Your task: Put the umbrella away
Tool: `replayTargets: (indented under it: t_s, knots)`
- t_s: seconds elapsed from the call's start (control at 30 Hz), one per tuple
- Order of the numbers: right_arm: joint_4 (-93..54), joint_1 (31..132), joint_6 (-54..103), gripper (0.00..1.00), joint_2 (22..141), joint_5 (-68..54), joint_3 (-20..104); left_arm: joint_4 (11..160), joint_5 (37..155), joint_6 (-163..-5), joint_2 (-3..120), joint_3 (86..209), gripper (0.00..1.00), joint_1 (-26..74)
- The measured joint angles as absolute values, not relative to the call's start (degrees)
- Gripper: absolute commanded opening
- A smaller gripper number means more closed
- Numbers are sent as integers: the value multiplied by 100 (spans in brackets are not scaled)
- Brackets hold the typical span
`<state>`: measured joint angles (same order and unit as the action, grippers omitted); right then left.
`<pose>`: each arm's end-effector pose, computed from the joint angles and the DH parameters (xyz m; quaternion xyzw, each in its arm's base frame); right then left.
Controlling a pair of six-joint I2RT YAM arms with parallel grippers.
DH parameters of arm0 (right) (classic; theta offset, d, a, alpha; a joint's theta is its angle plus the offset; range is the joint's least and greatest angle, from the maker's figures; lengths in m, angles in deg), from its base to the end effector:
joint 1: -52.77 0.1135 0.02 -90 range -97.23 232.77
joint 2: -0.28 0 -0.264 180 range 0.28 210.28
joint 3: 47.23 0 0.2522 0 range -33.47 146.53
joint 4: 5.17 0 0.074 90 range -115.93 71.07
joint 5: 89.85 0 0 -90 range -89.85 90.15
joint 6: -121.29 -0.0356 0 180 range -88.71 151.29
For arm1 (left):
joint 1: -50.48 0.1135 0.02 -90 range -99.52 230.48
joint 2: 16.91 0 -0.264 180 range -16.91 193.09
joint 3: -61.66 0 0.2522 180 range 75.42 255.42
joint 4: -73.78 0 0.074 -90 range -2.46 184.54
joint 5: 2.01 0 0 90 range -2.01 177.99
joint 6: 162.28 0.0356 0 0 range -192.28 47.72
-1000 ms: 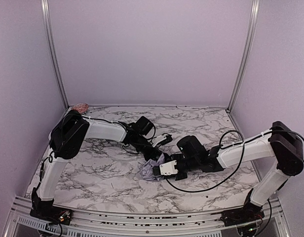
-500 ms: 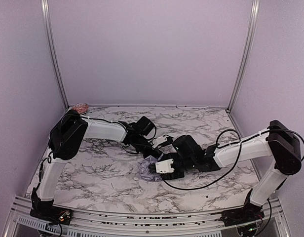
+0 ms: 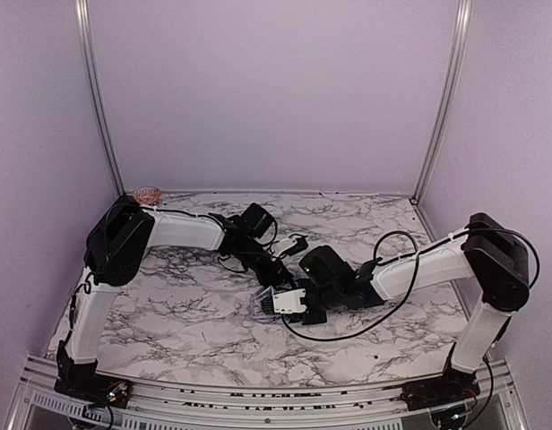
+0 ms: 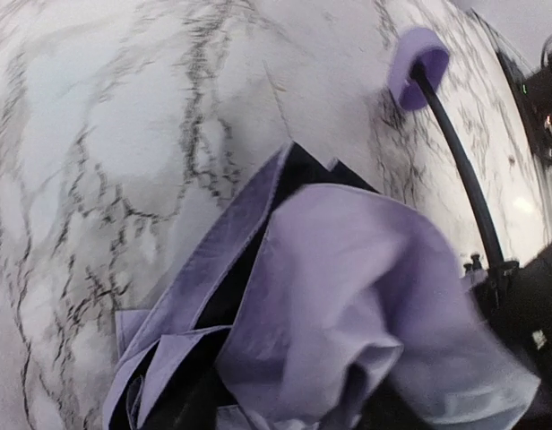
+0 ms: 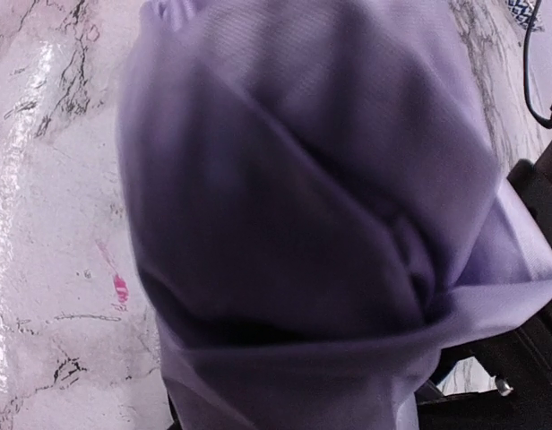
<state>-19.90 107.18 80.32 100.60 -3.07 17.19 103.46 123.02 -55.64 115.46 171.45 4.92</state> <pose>0.1969 0.2785 0.1407 -0.7447 0.5756 0.0422 0.3351 0.3312 -0.3670 0.1301 0.5495 0.7224 -0.3528 0.2275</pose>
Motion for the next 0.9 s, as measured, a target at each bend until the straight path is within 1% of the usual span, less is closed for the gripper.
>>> replayTargets:
  t_s: [0.1,0.17,0.27,0.3,0.33,0.43,0.47,0.5,0.57,0.6,0.63,0.77,0.8,0.83,0.9]
  knots:
    - [-1990,10685,7956,8,10051,-338,1740,10161,12190,-6001,11413,17064,85,682]
    - [-2012,10617,7882,5,10014,-375,1743,9763,11974,-6287,11164,16708,92,872]
    - [-2161,10383,7667,3,9852,-563,1743,8854,11627,-6783,10530,15768,94,1399]
    - [-2204,10230,7558,3,9760,-699,1743,8504,11541,-6967,10318,15462,93,1628]
    - [-2246,10073,7473,3,9662,-839,1743,8194,11452,-7137,10117,15191,89,1851]
    - [-2248,9409,7141,3,9275,-1431,1751,7533,11200,-7328,9621,14667,65,2396]
    - [-2246,9190,7018,2,9155,-1660,1786,7385,11176,-7317,9470,14529,59,2461]
    - [-2246,9011,6926,3,9058,-1862,1834,7232,11200,-7238,9310,14372,56,2461]
    - [-2272,8637,6728,3,8908,-2218,2060,7050,11345,-7081,9009,14092,55,2297]
    - [-2296,8547,6671,4,8888,-2310,2189,6976,11454,-6914,8841,13926,57,2140]
    - [-2360,8491,6618,4,8888,-2406,2352,6928,11578,-6716,8664,13762,59,1937]
    - [-2716,8460,6489,5,8892,-2793,2960,6799,11952,-5874,8266,13375,71,1113]
    - [-2788,8460,6474,5,8890,-2906,3074,6775,12068,-5677,8237,13338,73,903]
    - [-2832,8456,6470,5,8884,-2992,3135,6764,12151,-5518,8235,13331,73,778]
    - [-2939,8445,6472,5,8838,-3179,3166,6766,12228,-5308,8248,13331,69,678]
